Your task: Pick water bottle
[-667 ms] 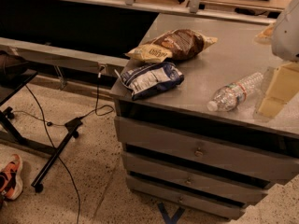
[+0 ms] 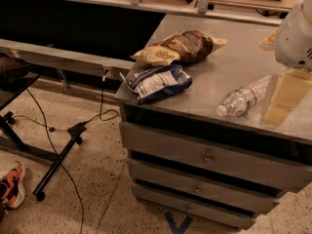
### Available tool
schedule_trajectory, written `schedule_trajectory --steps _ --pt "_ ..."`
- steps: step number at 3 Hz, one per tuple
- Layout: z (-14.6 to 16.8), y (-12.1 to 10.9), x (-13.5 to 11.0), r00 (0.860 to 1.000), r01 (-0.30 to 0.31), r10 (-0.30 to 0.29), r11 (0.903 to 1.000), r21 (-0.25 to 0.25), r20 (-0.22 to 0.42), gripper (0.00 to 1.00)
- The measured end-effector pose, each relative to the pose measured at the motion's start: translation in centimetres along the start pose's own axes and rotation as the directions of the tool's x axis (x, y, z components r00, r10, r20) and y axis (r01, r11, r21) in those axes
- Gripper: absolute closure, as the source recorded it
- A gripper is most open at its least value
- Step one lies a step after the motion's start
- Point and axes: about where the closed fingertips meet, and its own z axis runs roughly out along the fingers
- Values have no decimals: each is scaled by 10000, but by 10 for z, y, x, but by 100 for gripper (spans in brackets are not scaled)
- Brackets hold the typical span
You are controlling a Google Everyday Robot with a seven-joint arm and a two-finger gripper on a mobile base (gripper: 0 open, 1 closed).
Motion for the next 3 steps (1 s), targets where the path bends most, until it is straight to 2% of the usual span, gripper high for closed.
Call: schedule_trajectory --steps 1,3 --pt "39 -9 -7 9949 944 -948 9954 -133 -353 0" --pt "45 -14 -2 9900 1270 -1263 9919 66 -620 0"
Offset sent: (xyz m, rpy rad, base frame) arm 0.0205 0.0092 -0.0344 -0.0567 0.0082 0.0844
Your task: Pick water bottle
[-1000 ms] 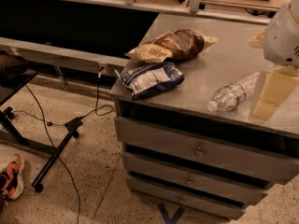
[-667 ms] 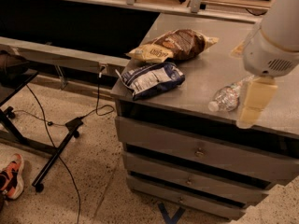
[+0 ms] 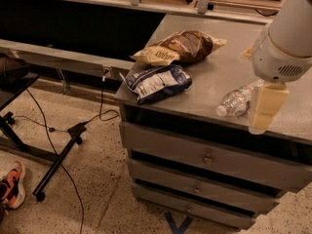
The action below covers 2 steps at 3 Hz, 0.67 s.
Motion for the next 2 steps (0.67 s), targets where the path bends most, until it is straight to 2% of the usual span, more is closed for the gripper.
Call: schedule_trajectory --steps 1,2 --pt "1 -13 28 9912 940 -909 9952 277 -967 0" --pt "11 -31 45 9579 2429 -2443 9697 -278 -1507 0"
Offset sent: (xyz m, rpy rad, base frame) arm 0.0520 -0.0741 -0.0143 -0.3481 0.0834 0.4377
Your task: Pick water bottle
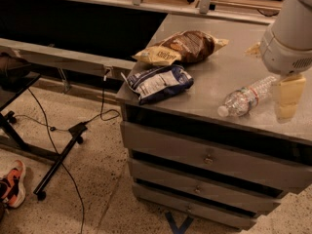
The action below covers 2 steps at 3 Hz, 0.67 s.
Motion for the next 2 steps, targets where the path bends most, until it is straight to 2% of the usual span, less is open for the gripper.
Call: schedule_trajectory --steps 1,2 --pt "22 -17 12 9898 1379 -1360 9894 -463 422 0" --pt "47 -31 9 9643 2464 -2386 9673 -594 1152 0"
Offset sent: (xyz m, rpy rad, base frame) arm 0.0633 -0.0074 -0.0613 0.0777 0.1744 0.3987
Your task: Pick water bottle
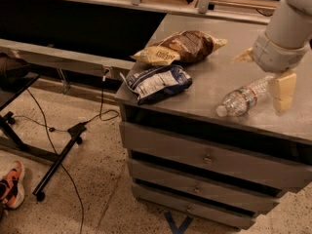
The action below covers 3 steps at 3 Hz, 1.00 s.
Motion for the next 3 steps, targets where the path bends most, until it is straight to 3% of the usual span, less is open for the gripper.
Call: schedule_trajectory --steps 2,3 --pt "20 -10 1 9985 420 -427 9989 205 345 0" --pt "29 -8 5 9993 77 -72 9999 -125 361 0"
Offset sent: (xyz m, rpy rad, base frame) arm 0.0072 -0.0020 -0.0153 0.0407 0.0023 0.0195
